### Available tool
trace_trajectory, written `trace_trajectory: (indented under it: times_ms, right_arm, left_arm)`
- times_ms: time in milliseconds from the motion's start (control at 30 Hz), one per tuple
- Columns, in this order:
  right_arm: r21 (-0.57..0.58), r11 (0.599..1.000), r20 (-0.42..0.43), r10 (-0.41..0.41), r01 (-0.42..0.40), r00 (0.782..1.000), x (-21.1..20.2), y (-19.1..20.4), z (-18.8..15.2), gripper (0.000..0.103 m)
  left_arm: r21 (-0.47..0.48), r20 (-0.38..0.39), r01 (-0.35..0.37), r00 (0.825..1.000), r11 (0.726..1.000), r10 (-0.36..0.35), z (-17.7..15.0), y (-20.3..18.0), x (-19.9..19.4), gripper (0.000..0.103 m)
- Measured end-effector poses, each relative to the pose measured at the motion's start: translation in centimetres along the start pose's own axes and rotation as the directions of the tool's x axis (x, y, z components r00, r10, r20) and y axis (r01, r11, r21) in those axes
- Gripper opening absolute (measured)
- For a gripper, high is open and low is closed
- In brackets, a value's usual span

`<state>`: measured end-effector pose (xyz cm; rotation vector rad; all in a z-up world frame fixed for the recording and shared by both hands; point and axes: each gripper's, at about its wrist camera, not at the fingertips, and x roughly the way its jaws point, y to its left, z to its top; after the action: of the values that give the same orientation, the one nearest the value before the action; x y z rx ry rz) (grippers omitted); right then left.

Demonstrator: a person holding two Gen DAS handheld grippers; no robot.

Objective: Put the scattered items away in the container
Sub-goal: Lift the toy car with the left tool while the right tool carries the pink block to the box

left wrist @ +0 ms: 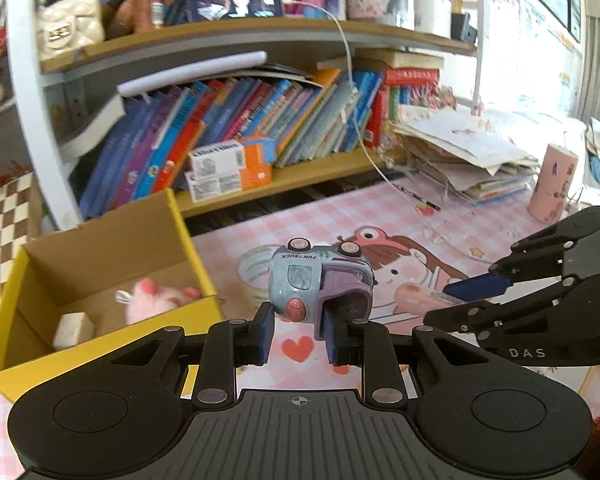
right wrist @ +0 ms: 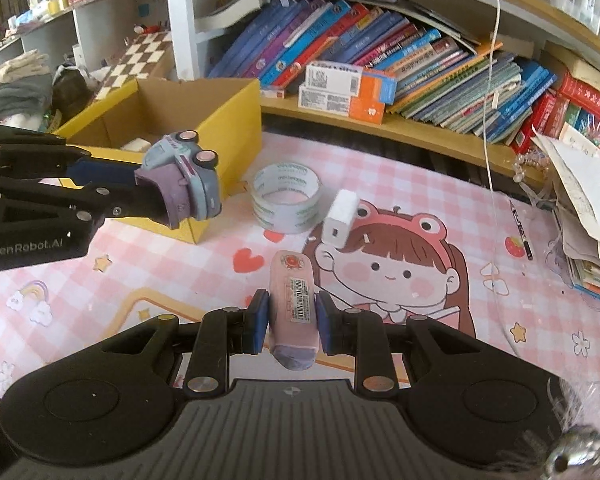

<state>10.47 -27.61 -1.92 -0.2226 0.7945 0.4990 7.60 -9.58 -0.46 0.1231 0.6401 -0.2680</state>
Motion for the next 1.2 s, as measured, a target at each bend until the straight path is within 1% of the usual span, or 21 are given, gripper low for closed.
trace_trajectory:
  times_ms: [233,633,900,1200]
  right_arm:
    - [0.009,1.000,0.054,0.010,-0.010,0.998,-0.9,2.7,1.6,0.024]
    - [-0.082,0.995,0.163,0.063,-0.051,0.985,-1.3,9.3,6.3,0.024]
    - [-0.141,0.989,0.199,0.076,-0.048,0.977,-0.8,12.3,9.8,0.024]
    - [-0.186,0.982,0.214,0.081,-0.040,0.974,1.1,14.6,13.4,0.024]
  left_arm:
    - [-0.021,0.029,-0.033,0.999,0.999,0.034,-0.4,2.8,-2.7,0.024]
    - [-0.049,0.074,-0.112,0.991,0.993,0.115,-0.7,9.0,-6.1,0.024]
    - [-0.070,0.098,-0.129,0.986,0.989,0.135,-0.4,12.3,-6.6,0.024]
    - [-0.116,0.113,-0.147,0.981,0.982,0.160,0.0,15.8,-5.5,0.024]
